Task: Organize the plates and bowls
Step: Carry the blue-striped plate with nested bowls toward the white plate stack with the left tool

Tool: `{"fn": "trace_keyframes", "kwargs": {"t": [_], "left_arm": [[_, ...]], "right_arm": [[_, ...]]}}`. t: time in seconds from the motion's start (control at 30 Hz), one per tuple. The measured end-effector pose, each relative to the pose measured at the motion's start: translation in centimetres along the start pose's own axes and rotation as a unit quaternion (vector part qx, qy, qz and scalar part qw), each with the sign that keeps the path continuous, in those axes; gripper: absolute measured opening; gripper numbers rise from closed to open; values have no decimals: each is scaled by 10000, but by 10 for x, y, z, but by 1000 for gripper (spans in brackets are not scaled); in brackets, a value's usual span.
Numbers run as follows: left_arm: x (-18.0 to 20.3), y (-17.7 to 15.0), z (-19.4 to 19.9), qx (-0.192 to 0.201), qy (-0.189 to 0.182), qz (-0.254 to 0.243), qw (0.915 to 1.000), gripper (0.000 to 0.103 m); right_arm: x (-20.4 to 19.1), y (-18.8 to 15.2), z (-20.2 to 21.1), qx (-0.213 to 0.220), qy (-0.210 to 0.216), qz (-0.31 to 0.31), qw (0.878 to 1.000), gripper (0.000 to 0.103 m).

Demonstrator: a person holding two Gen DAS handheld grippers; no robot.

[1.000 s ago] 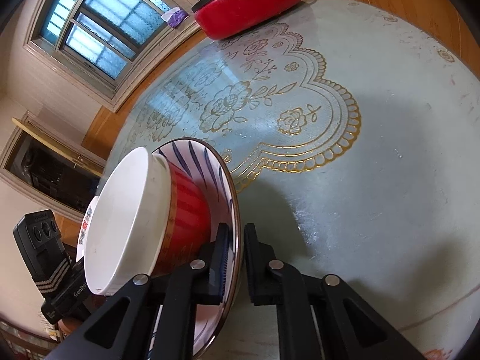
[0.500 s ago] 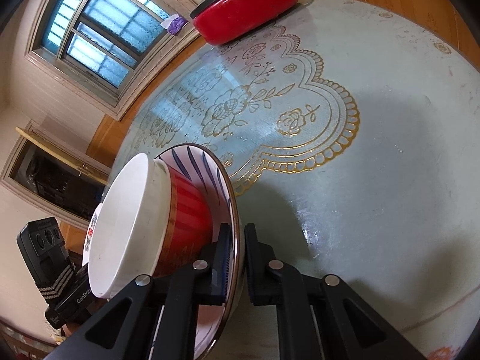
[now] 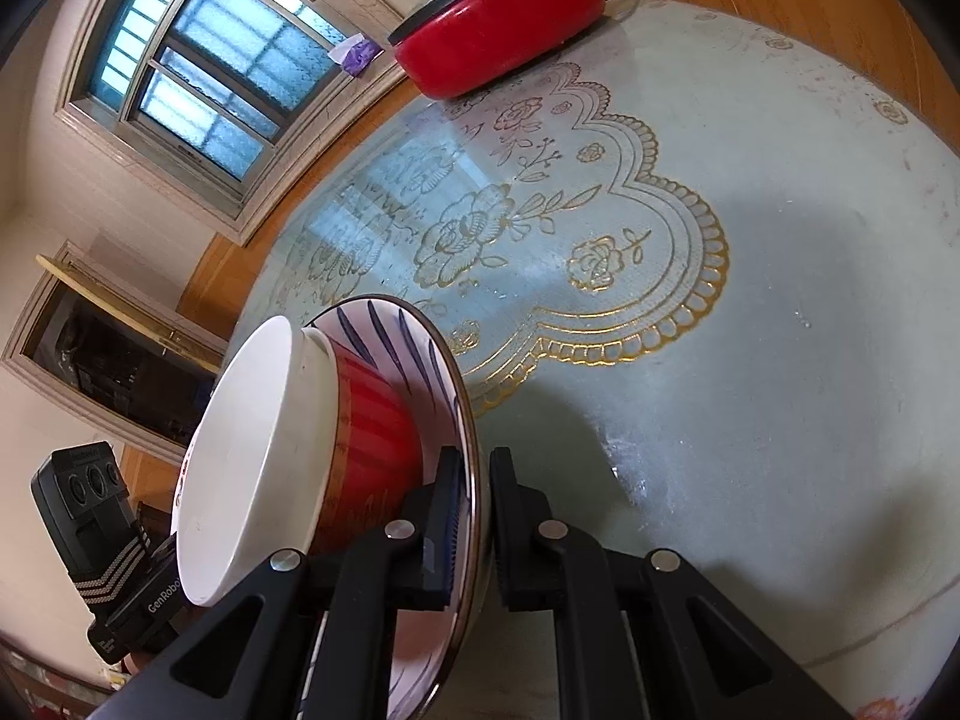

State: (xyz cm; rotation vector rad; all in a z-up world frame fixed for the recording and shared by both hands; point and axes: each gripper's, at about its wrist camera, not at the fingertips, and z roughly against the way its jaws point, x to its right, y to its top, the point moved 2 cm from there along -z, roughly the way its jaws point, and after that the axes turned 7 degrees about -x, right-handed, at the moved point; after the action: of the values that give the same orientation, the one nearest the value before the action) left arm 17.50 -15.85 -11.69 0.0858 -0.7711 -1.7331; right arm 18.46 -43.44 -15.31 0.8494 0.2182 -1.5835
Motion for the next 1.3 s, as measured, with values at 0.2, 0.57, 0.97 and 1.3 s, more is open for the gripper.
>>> {"fn": "trace_keyframes", "kwargs": {"t": [0.2,0.57,0.97,1.3], "left_arm": [[3,-6,-3,-53,38,-76,9999,8],[5,-13,-7,-152,70,-318,9994,12],[9,-13,0,-20,138,-279,9995,10],[4,-5,13,135,197,0,9997,10]], "right_arm": [[4,-3,-3,-90,-46,-20,9999,9],[-1,-7,-1,-260,-133,303,9991,9],[1,-5,-3,-213,-95,142,9996,9],[-9,3,-2,-187,-36,186,9996,9]]}}
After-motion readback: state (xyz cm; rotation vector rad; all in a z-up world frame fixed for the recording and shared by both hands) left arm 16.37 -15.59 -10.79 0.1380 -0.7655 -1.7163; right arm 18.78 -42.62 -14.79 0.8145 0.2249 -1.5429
